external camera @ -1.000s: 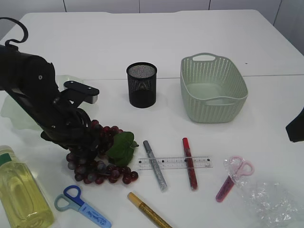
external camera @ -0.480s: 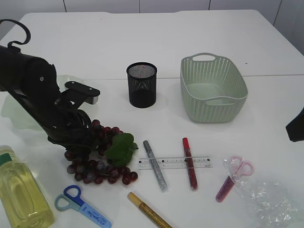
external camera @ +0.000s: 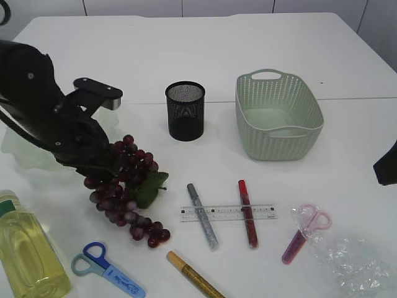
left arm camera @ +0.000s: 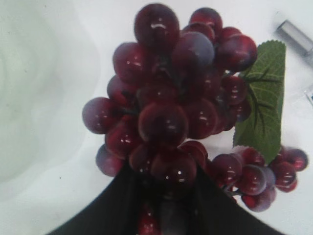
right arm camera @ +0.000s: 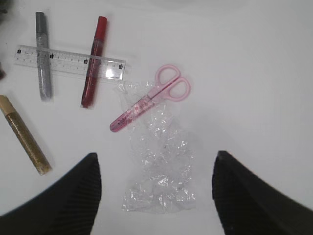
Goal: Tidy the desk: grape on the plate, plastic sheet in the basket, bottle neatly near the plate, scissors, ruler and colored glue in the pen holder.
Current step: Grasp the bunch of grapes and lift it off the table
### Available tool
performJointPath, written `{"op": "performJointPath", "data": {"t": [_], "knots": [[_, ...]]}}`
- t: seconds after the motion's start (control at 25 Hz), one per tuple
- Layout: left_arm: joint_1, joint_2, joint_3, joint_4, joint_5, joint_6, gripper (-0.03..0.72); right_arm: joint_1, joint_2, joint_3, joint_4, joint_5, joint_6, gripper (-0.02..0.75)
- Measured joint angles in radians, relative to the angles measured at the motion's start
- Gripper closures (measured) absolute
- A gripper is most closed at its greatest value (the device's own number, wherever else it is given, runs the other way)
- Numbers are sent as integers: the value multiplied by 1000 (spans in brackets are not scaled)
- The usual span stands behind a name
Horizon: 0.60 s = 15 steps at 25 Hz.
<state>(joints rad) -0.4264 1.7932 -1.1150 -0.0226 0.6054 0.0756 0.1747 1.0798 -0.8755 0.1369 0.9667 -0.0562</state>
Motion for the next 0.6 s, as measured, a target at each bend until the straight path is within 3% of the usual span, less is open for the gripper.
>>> {"op": "performJointPath", "data": {"t": [0.32,0.6], "knots": [[0,-183,0,11,0,-52,519,0,0,0,0,0,0,218],[41,-267,-48,137,-34,-157,521,0,0,0,0,0,0,218]]}}
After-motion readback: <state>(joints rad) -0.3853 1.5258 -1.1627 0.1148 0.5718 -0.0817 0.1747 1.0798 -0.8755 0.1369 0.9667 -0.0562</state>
